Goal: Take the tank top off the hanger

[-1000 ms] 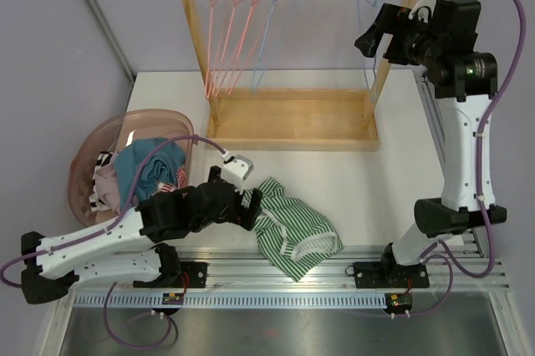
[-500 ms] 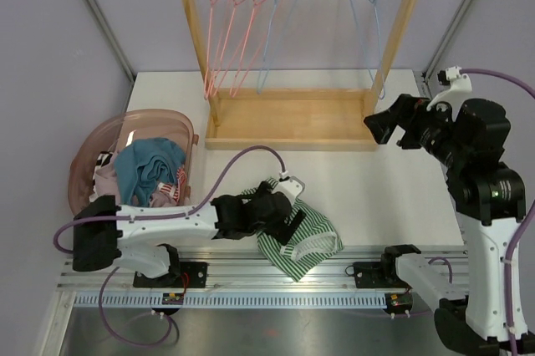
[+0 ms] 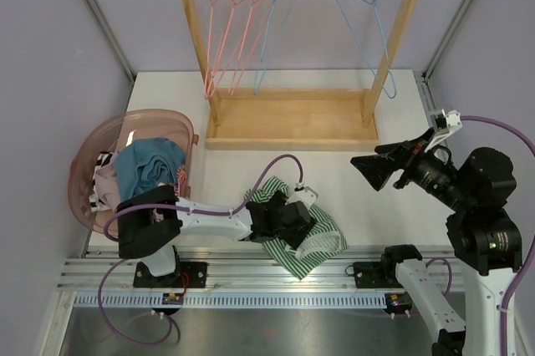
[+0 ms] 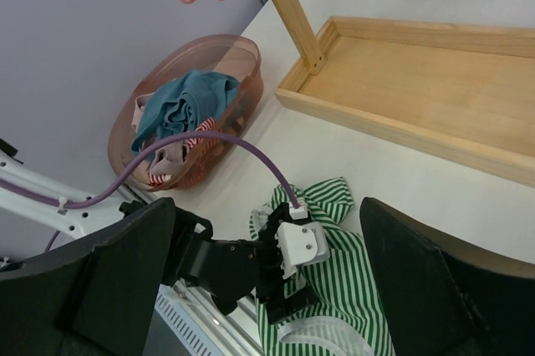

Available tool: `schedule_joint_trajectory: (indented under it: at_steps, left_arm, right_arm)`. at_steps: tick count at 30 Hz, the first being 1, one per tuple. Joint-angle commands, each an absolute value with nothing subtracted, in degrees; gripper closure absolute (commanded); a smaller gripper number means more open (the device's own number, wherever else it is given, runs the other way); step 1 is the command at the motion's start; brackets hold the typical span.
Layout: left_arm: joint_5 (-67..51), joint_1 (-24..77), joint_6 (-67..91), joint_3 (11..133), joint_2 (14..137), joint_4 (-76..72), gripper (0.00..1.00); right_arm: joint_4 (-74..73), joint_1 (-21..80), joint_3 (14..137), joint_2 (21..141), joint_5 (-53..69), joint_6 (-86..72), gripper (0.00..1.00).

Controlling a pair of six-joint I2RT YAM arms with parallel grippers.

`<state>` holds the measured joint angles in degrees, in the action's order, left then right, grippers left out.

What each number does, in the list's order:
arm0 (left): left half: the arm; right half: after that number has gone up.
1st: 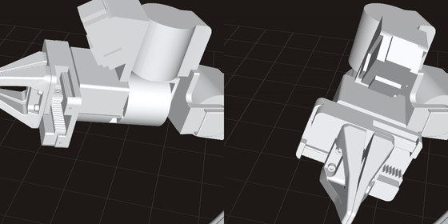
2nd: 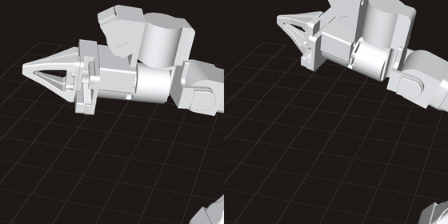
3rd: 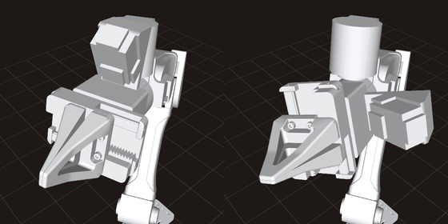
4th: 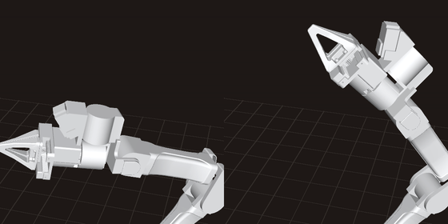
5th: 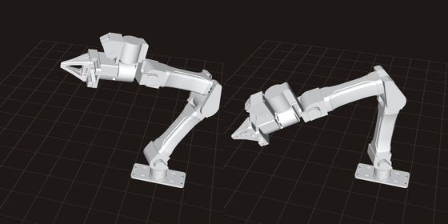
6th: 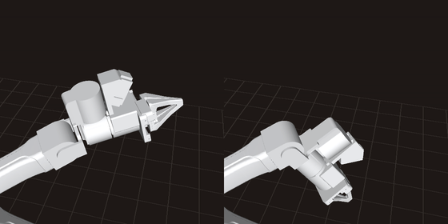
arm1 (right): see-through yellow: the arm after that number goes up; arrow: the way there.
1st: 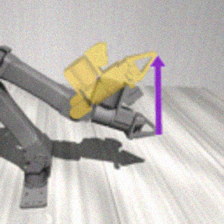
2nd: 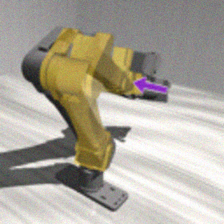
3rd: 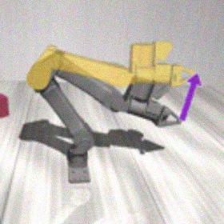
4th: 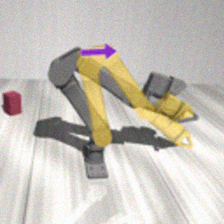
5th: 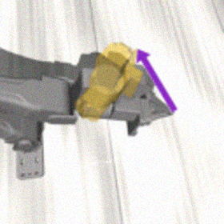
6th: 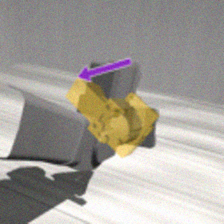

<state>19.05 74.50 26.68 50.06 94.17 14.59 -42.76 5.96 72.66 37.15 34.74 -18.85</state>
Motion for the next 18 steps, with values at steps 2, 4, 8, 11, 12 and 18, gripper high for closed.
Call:
schedule_joint_trajectory:
  at_steps: [2, 4, 8, 11, 12, 18]
  left_arm:
    - [14.77, 75.32, 30.06, 45.97, 98.43, 5.99, 0.17]
    - [14.94, 75.67, 30.93, 44.83, 99.05, 5.63, 0.53]
    - [16.69, 75.76, 31.81, 43.51, 96.95, 6.67, 0.97]
    - [19.24, 75.76, 31.73, 43.68, 93.26, 10.26, 1.00]
    - [20.29, 75.76, 31.90, 43.86, 92.03, 11.50, 1.00]
    - [33.99, 75.67, 37.33, 45.96, 76.49, 25.38, 1.00]
  right_arm:
    - [-40.43, 5.80, 73.39, 35.25, 38.23, -18.99, 0.00]
    - [-40.52, 5.80, 73.65, 34.37, 38.67, -19.07, 0.01]
    - [-40.69, 5.80, 73.83, 32.96, 39.46, -18.98, 0.00]
    - [-40.95, 5.80, 74.09, 31.91, 39.29, -18.90, 0.01]
    - [-40.96, 5.80, 74.27, 31.56, 39.20, -18.81, 0.00]
    - [-40.78, 5.80, 74.36, 31.20, 38.76, -18.72, 0.00]
